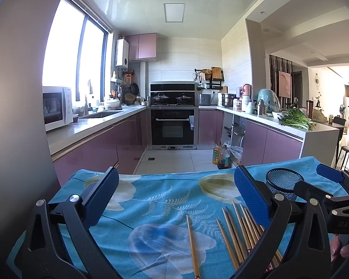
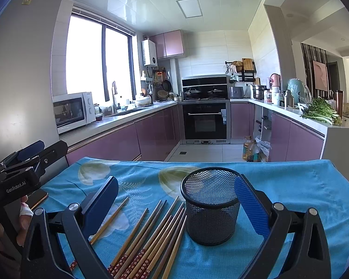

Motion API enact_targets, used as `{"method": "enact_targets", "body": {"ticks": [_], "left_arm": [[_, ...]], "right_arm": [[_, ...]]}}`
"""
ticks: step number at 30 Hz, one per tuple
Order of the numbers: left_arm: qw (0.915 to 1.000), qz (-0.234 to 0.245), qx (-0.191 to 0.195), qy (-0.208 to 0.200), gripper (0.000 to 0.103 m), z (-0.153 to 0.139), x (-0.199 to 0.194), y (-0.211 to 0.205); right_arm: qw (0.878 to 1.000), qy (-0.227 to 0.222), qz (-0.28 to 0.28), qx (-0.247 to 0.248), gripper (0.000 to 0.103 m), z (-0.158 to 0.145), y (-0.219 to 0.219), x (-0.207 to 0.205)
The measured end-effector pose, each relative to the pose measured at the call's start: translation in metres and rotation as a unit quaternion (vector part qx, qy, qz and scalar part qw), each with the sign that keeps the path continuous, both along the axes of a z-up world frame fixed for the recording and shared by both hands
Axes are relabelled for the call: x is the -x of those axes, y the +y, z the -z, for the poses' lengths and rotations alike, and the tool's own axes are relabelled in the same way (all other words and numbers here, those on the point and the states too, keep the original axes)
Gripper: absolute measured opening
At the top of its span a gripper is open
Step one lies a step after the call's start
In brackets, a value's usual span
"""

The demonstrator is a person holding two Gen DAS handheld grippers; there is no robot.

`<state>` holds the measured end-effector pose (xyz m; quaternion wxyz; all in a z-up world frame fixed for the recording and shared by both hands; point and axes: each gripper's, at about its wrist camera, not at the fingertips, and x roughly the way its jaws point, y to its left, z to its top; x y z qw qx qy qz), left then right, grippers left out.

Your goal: Organize utensils

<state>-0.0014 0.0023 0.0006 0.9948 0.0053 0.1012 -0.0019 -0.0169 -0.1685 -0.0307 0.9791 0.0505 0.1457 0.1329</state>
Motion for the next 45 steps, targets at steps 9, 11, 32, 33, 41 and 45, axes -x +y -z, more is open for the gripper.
{"method": "enact_targets", "body": {"ticks": [9,11,32,33,41,45], "left_arm": [[1.0000,0.001,-0.003,0.002,0.098,0.0028,0.0008,-0.0036],[1.0000,0.001,-0.003,0.002,0.098,0.0030,0.0006,-0.0036],[1.0000,0.003,-0.005,0.005,0.098,0.0054,-0.0012,-0.0048],[1.0000,0.003,-0.005,0.005,0.098,0.0071,-0.0015,-0.0047],[1.0000,0.003,-0.006,0.005,0.098,0.0075,-0.0018,-0.0062],[1.0000,0.003,-0.005,0.006,0.098,0.0078,-0.0018,-0.0063]], "right_arm": [[1.000,0.003,-0.002,0.000,0.096,0.0016,0.0009,-0.0003],[1.000,0.004,-0.003,-0.001,0.096,0.0023,0.0009,-0.0002],[1.000,0.006,-0.002,-0.001,0.096,0.0033,0.0020,-0.0016],[1.000,0.005,-0.002,-0.001,0.096,0.0031,0.0024,-0.0014],[1.000,0.006,-0.003,-0.002,0.096,0.0040,0.0035,-0.0022],[1.000,0.006,-0.003,-0.002,0.096,0.0037,0.0031,-0.0020]]}}
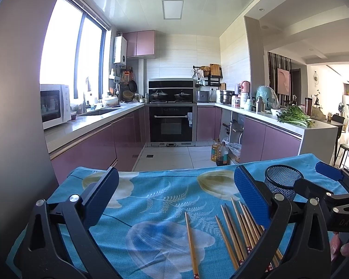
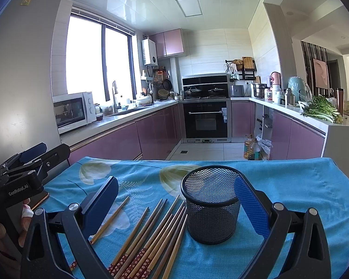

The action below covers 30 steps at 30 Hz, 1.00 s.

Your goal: Organize utensils

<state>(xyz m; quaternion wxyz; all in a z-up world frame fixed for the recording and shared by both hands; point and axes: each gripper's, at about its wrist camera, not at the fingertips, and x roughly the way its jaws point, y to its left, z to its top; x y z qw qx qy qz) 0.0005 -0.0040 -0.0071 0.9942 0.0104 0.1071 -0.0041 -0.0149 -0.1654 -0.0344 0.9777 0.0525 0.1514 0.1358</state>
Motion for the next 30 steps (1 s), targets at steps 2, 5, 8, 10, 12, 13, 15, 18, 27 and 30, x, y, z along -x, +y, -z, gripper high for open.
{"method": "enact_targets", "body": {"ticks": [2,5,8,10,12,13,15,18,27,30], "left_arm": [[1.0000,0.000,0.000,0.000,0.098,-0.002,0.000,0.000],[1.0000,0.000,-0.001,0.000,0.098,-0.002,0.000,0.000],[1.0000,0.001,-0.001,0.001,0.098,0.000,0.000,-0.001],[1.0000,0.001,-0.001,0.001,0.098,0.000,0.000,-0.001],[1.0000,0.001,-0.001,0.001,0.098,-0.001,0.000,-0.001],[1.0000,0.001,-0.002,0.003,0.098,0.001,-0.001,-0.002],[1.0000,0.002,-0.002,0.003,0.098,0.002,-0.001,-0.003],[1.0000,0.002,-0.002,0.003,0.098,0.002,-0.001,-0.003],[0.9997,0.005,-0.001,0.023,0.098,0.011,-0.006,-0.002],[0.9989,0.008,-0.012,0.045,0.098,0.020,-0.011,-0.001]], "right_arm": [[1.000,0.000,0.000,0.000,0.096,0.000,0.000,0.000],[1.000,0.000,0.000,0.000,0.096,0.000,0.000,0.000],[1.000,0.000,0.001,0.001,0.096,0.000,0.000,0.000],[1.000,0.000,0.000,0.000,0.096,0.000,0.001,0.000],[1.000,-0.001,0.001,0.002,0.096,0.001,0.001,0.000],[1.000,0.000,0.000,0.001,0.096,0.000,0.001,0.000],[1.000,0.000,0.000,0.001,0.096,0.001,0.001,0.000],[1.000,0.001,0.001,0.002,0.096,0.001,0.000,0.000],[1.000,0.013,0.003,0.010,0.096,0.001,-0.002,-0.003],[0.999,0.027,-0.001,0.018,0.096,0.004,-0.002,-0.006]]}}
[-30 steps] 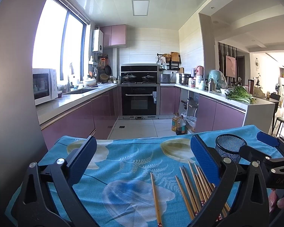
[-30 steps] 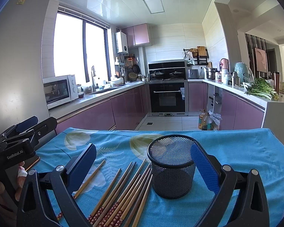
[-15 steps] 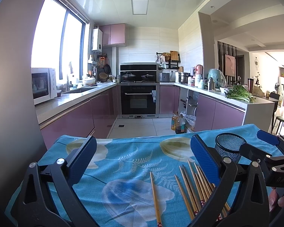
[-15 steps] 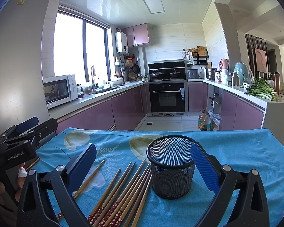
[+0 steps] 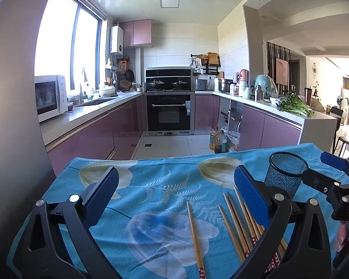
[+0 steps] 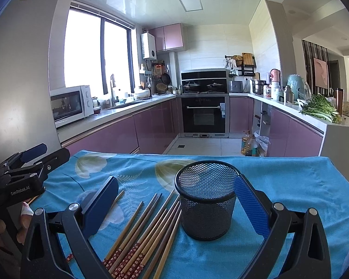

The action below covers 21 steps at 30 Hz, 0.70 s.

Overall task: Organize utensils
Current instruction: 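Close the left tool on one wooden chopstick while the right tool grasps another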

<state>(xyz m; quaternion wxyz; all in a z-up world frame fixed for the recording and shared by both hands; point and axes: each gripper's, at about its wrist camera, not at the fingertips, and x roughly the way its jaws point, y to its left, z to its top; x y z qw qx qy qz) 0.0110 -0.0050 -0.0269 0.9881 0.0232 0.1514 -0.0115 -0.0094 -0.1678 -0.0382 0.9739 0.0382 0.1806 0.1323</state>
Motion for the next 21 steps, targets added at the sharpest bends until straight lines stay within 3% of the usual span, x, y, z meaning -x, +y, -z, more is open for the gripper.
{"method": "enact_targets", "body": {"ticks": [4,8,13,18,21], "left_arm": [[0.9991,0.017,-0.009,0.037,0.098,0.009,-0.011,0.002],[0.9947,0.044,-0.017,0.092,0.093,0.025,-0.024,0.002],[0.9805,0.085,-0.024,0.176,0.075,0.053,-0.046,-0.003],[0.9655,0.108,-0.036,0.234,0.065,0.078,-0.062,-0.010],[0.9582,0.119,-0.036,0.258,0.057,0.086,-0.067,-0.012]], "right_arm": [[0.999,0.034,-0.005,0.013,0.091,0.010,0.000,-0.005],[0.995,0.097,-0.021,0.029,0.076,0.029,0.002,-0.016],[0.981,0.178,-0.041,0.062,0.060,0.059,0.014,-0.030],[0.972,0.211,-0.055,0.083,0.045,0.073,0.021,-0.034],[0.971,0.214,-0.060,0.093,0.041,0.072,0.024,-0.033]]}}
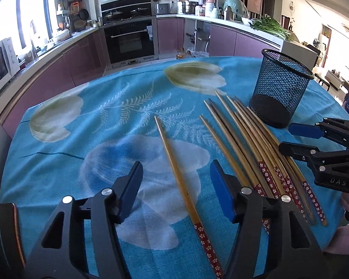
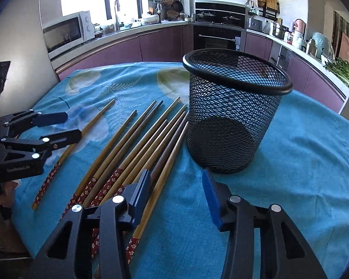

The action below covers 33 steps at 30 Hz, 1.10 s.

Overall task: Organize utensils
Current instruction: 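Close the left tool on one wooden chopstick while the right tool grasps another, then lift the left tool's chopstick upright into the mesh cup and open while the right tool does likewise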

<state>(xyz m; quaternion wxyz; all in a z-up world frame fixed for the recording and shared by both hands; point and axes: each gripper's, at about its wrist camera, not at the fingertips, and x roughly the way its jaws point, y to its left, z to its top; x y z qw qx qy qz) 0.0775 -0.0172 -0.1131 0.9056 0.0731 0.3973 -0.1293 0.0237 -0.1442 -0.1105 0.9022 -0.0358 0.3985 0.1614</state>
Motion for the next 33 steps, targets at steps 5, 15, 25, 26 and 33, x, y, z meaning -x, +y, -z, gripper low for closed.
{"method": "enact_targets", "body": {"ticks": [5,15,25,26,33], "left_arm": [[0.9995,0.014,0.007,0.028,0.046,0.007,-0.011,-0.005],[0.9984,0.010,0.027,0.048,0.021,0.011,-0.034,-0.011],[0.9974,-0.003,0.053,0.049,0.008,0.006,-0.031,-0.007],[0.9973,-0.001,0.056,0.047,0.008,0.005,-0.028,-0.005],[0.9940,0.038,0.101,0.021,0.008,-0.032,-0.014,-0.003]], "right_arm": [[1.000,0.019,-0.008,-0.005,0.033,0.002,-0.004,-0.003],[0.999,0.028,-0.015,-0.006,0.021,0.006,0.006,-0.016],[0.997,0.035,-0.010,-0.068,0.005,0.000,-0.010,-0.016],[0.997,0.032,-0.011,-0.076,0.005,-0.002,-0.012,-0.014],[0.992,-0.011,-0.028,-0.120,0.005,-0.033,-0.025,0.002]]}}
